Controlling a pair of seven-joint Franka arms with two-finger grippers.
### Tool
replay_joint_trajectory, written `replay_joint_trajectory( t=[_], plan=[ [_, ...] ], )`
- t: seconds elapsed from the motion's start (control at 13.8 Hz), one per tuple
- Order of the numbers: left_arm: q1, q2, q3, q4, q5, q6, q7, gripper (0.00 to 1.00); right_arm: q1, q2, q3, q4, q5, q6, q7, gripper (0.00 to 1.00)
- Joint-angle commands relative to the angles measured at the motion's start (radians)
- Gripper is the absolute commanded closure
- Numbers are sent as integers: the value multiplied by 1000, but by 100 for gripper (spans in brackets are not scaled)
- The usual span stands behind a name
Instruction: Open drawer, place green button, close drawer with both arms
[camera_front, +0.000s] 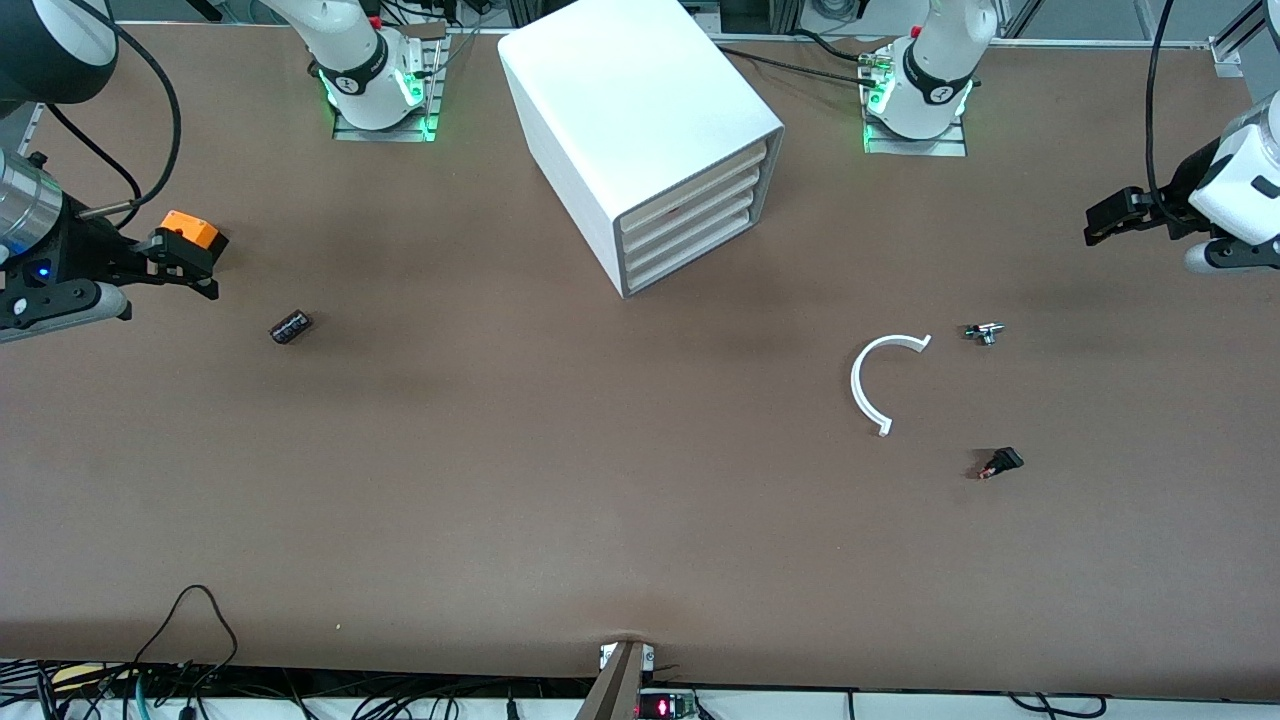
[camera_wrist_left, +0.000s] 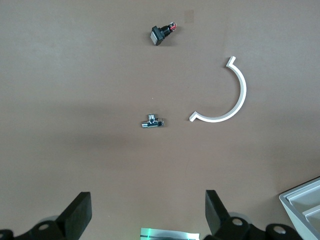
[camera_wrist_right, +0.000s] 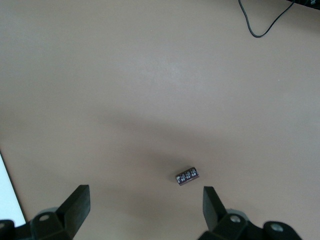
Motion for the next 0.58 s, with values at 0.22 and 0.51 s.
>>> replay_joint_trajectory(
  t=[0.22,0.51],
  plan=[
    [-9,-23,10,-14,17,53,23,0,1,6,3,14,-6,-15,-9,0],
    [-10,-23,10,-11,16,93,25,0,4,6,6,12,-9,-15,-11,0]
  ],
)
